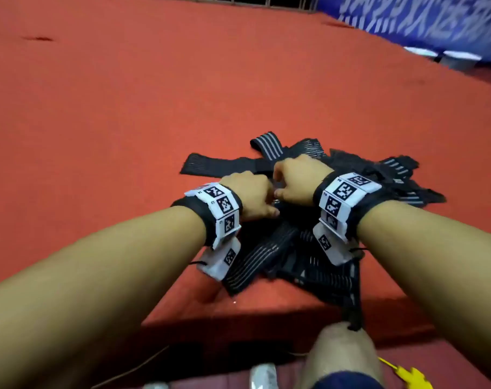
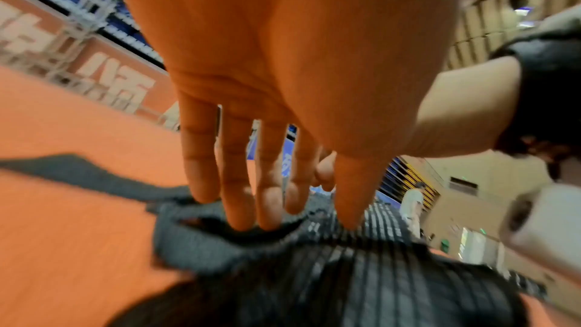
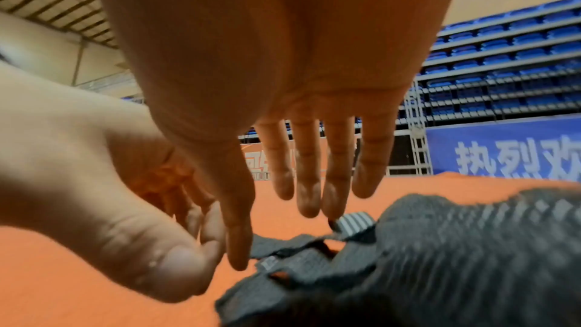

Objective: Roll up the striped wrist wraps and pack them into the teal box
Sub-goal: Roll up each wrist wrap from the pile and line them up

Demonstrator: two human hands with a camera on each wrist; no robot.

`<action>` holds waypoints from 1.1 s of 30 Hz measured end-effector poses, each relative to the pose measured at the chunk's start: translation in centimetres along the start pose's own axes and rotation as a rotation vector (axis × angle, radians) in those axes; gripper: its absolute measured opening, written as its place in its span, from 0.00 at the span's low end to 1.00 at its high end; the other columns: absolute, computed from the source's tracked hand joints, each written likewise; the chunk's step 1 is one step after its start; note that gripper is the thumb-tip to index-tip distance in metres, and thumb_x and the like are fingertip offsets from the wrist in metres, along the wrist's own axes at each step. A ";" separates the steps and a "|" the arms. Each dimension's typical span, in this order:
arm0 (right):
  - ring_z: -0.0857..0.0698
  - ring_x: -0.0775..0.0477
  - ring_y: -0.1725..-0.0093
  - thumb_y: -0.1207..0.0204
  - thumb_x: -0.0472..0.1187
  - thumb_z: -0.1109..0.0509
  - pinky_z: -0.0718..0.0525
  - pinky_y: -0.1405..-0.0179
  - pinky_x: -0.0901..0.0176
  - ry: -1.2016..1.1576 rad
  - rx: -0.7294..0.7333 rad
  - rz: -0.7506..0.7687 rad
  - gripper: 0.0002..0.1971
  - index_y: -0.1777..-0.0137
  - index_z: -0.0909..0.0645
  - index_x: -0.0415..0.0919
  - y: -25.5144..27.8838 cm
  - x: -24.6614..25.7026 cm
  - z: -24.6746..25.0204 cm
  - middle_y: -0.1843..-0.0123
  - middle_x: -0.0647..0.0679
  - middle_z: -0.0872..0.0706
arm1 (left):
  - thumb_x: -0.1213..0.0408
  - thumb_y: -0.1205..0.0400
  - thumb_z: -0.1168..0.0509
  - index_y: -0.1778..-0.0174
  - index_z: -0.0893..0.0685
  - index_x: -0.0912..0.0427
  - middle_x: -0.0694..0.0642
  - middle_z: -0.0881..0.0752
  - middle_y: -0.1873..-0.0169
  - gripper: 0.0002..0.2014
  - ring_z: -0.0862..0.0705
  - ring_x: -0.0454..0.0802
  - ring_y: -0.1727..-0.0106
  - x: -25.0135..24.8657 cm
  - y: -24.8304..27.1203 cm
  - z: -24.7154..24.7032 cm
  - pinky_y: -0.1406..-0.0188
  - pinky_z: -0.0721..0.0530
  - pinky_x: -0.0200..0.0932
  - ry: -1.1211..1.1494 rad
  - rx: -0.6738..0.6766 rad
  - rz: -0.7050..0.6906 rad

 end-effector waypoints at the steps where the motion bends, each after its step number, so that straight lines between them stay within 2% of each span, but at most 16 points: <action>1: 0.14 0.33 0.47 0.27 0.52 0.27 0.14 0.50 0.46 -0.035 -0.004 -0.005 0.17 0.43 0.17 0.44 1.0 0.4 0.0 0.47 0.39 0.14 | 0.37 0.22 0.31 0.46 0.14 0.49 0.56 0.13 0.51 0.19 0.14 0.61 0.45 -0.3 1.4 -0.1 0.55 0.24 0.46 0.049 0.036 0.018; 3: 0.14 0.33 0.48 0.28 0.53 0.26 0.13 0.50 0.46 -0.055 -0.022 -0.006 0.17 0.44 0.17 0.44 2.5 0.8 0.4 0.47 0.39 0.14 | 0.37 0.23 0.30 0.49 0.15 0.50 0.55 0.12 0.49 0.20 0.14 0.60 0.46 -0.5 3.0 -0.3 0.56 0.23 0.45 0.069 0.055 0.013; 8: 0.14 0.36 0.44 0.26 0.51 0.26 0.13 0.45 0.45 -0.147 -0.035 -0.022 0.18 0.41 0.18 0.44 5.3 2.5 -0.2 0.45 0.42 0.13 | 0.36 0.26 0.26 0.34 0.18 0.51 0.55 0.12 0.41 0.30 0.14 0.60 0.41 -0.2 5.2 -1.2 0.45 0.16 0.50 0.112 0.065 0.109; 13: 0.14 0.36 0.42 0.29 0.50 0.24 0.14 0.45 0.47 -0.112 -0.012 -0.017 0.19 0.40 0.19 0.46 6.6 3.1 -1.8 0.43 0.43 0.13 | 0.40 0.31 0.21 0.28 0.23 0.53 0.55 0.11 0.42 0.38 0.13 0.60 0.41 -0.4 5.6 -2.5 0.47 0.17 0.49 0.097 0.071 0.127; 17: 0.14 0.39 0.41 0.29 0.46 0.24 0.15 0.42 0.49 -0.129 -0.019 -0.041 0.19 0.38 0.19 0.45 7.2 2.2 -2.0 0.42 0.44 0.13 | 0.40 0.29 0.21 0.28 0.23 0.56 0.58 0.14 0.36 0.38 0.15 0.60 0.36 -0.6 4.9 -3.1 0.46 0.20 0.47 0.102 0.065 0.121; 23: 0.15 0.39 0.40 0.30 0.46 0.23 0.14 0.41 0.48 -0.165 -0.024 -0.076 0.20 0.37 0.18 0.45 7.2 1.1 -2.1 0.42 0.44 0.12 | 0.45 0.30 0.19 0.30 0.22 0.54 0.57 0.13 0.39 0.36 0.14 0.59 0.39 -1.1 4.1 -3.3 0.45 0.16 0.50 0.125 0.054 0.145; 26: 0.15 0.40 0.39 0.30 0.46 0.23 0.15 0.40 0.48 -0.179 -0.021 -0.090 0.21 0.37 0.18 0.46 6.9 0.7 -2.0 0.41 0.45 0.13 | 0.50 0.27 0.20 0.34 0.17 0.54 0.56 0.12 0.40 0.28 0.14 0.59 0.38 -1.1 3.8 -2.4 0.41 0.16 0.49 0.199 0.006 0.124; 29: 0.17 0.41 0.37 0.32 0.45 0.21 0.16 0.38 0.49 -0.198 -0.043 -0.094 0.26 0.34 0.20 0.47 6.6 0.4 -1.9 0.38 0.45 0.17 | 0.65 0.24 0.27 0.48 0.11 0.51 0.54 0.09 0.52 0.10 0.12 0.54 0.47 -0.7 3.9 -1.0 0.53 0.18 0.42 0.386 -0.048 0.052; 31: 0.20 0.41 0.34 0.34 0.43 0.20 0.17 0.37 0.48 -0.224 -0.090 -0.087 0.31 0.29 0.24 0.48 6.4 0.2 -1.6 0.35 0.46 0.21 | 0.70 0.24 0.32 0.57 0.11 0.50 0.50 0.10 0.60 0.09 0.13 0.49 0.54 0.0 4.1 0.5 0.58 0.22 0.38 0.528 -0.119 0.036; 33: 0.22 0.40 0.32 0.32 0.43 0.21 0.18 0.36 0.48 -0.241 -0.147 -0.107 0.35 0.25 0.29 0.48 6.1 -0.2 -1.2 0.32 0.46 0.24 | 0.69 0.24 0.34 0.64 0.13 0.46 0.46 0.11 0.63 0.11 0.13 0.49 0.55 1.1 4.2 1.8 0.56 0.22 0.39 0.609 -0.209 0.036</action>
Point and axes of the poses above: each hand's wrist, its own y-axis away from the middle knuckle, its own z-axis out of the back of the hand, x = y × z, the point moved 4 cm from there along -y, towards the middle knuckle
